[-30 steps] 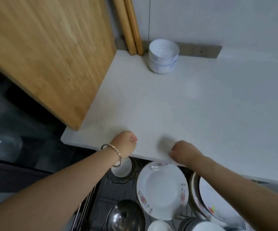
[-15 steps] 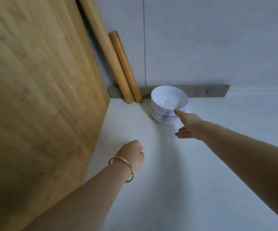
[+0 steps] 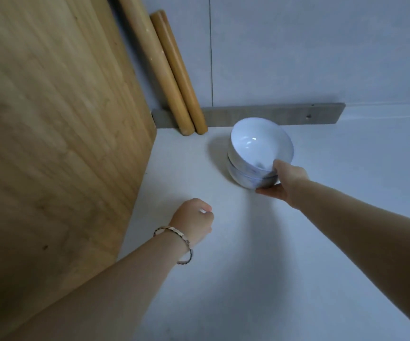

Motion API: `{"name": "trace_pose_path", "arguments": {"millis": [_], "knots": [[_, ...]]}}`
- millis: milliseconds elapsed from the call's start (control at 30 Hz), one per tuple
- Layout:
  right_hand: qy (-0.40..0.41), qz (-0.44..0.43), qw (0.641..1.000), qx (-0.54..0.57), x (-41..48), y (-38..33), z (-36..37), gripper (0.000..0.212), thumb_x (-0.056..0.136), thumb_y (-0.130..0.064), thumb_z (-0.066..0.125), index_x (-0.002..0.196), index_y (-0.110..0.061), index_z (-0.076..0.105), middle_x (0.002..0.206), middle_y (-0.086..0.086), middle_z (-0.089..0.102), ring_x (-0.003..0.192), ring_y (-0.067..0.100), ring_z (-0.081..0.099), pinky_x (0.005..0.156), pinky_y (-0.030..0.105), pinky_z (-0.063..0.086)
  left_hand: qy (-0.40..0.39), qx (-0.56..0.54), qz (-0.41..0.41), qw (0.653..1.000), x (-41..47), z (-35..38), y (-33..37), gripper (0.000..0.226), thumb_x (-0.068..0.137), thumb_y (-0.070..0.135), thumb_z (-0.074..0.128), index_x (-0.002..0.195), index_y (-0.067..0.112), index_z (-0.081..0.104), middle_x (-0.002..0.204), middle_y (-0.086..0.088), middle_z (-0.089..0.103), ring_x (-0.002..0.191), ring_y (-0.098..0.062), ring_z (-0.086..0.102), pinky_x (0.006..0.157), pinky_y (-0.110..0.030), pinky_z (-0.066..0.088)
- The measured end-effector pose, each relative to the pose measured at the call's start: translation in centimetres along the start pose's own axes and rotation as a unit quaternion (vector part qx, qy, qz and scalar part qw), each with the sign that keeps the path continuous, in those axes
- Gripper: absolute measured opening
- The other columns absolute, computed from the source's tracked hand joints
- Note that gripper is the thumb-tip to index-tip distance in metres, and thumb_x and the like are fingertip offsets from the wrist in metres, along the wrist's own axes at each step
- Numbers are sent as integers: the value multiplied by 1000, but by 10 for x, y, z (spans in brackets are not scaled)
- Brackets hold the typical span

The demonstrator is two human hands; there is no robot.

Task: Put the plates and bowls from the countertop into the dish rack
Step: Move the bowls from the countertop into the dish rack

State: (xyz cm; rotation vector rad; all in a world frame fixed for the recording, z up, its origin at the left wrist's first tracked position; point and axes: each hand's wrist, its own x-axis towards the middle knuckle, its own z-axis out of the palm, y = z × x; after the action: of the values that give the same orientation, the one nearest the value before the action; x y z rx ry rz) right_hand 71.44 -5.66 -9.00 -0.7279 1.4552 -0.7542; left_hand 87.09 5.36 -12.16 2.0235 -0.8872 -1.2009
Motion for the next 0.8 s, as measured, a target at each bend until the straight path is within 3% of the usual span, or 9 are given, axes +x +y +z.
{"name": "trace_pose_path", "arguments": {"millis": [33, 100, 200, 300, 367, 433, 533, 667, 800], "knots": [[-3, 8, 1000, -13, -9, 7, -11, 19, 89, -11, 44, 104, -1, 38, 75, 12, 50, 67, 40, 61, 85, 49, 56, -2, -64, -22, 998, -10, 2, 6, 19, 89, 7, 50, 108, 9, 56, 85, -9, 59, 59, -14, 63, 56, -24, 41], [-5, 24, 999, -42, -30, 25, -34, 15, 88, -10, 44, 90, 5, 44, 73, 19, 54, 59, 38, 60, 62, 45, 61, -18, -147, -64, 987, -33, 7, 15, 41, 90, 22, 56, 129, 13, 46, 94, -5, 53, 75, -19, 58, 58, -26, 44], [-14, 41, 997, -65, -69, 57, -72, 21, 89, -7, 43, 70, 2, 47, 67, 23, 55, 53, 34, 58, 42, 38, 55, -81, -207, -106, 969, -77, 16, 21, 73, 85, 45, 58, 146, 33, 20, 139, -4, 36, 113, -32, 49, 68, -38, 53], [-43, 60, 990, -124, -122, 84, -107, 17, 88, -7, 43, 73, -2, 50, 63, 24, 59, 42, 30, 61, 45, 35, 56, -158, -244, -124, 949, -128, 28, 12, 83, 70, 57, 67, 140, 42, 27, 151, 2, 28, 120, -36, 52, 72, -46, 56], [-73, 54, 984, -156, -157, 98, -130, 16, 87, -7, 44, 74, -2, 52, 57, 21, 62, 41, 29, 62, 47, 33, 58, -203, -224, -124, 945, -163, 39, 1, 74, 61, 57, 68, 128, 41, 40, 142, 2, 39, 113, -36, 58, 79, -51, 55], [-107, 40, 976, -185, -191, 111, -152, 16, 87, -7, 44, 80, 0, 56, 56, 18, 65, 49, 31, 65, 54, 36, 60, -218, -196, -123, 948, -200, 51, -14, 67, 62, 48, 65, 124, 39, 41, 134, 0, 46, 112, -38, 58, 84, -55, 54], [-150, 23, 963, -221, -231, 130, -180, 19, 88, -9, 44, 99, -1, 58, 67, 18, 67, 55, 31, 66, 59, 37, 61, -203, -226, -134, 943, -250, 66, -41, 79, 58, 29, 64, 132, 31, 36, 132, -11, 50, 104, -42, 61, 83, -52, 54], [-203, 8, 944, -259, -277, 155, -203, 24, 85, -19, 49, 105, -8, 56, 71, 10, 65, 55, 21, 67, 60, 35, 60, -147, -290, -135, 936, -311, 79, -79, 78, 57, 10, 47, 133, 27, 38, 133, -15, 50, 104, -41, 59, 75, -51, 57], [-242, -6, 923, -300, -312, 188, -208, 35, 77, -34, 56, 111, -28, 51, 85, 6, 67, 83, 31, 71, 76, 44, 60, -90, -275, -143, 946, -351, 83, -125, 75, 52, 2, 44, 119, 35, 45, 124, -9, 52, 109, -32, 54, 56, -37, 58]]}}
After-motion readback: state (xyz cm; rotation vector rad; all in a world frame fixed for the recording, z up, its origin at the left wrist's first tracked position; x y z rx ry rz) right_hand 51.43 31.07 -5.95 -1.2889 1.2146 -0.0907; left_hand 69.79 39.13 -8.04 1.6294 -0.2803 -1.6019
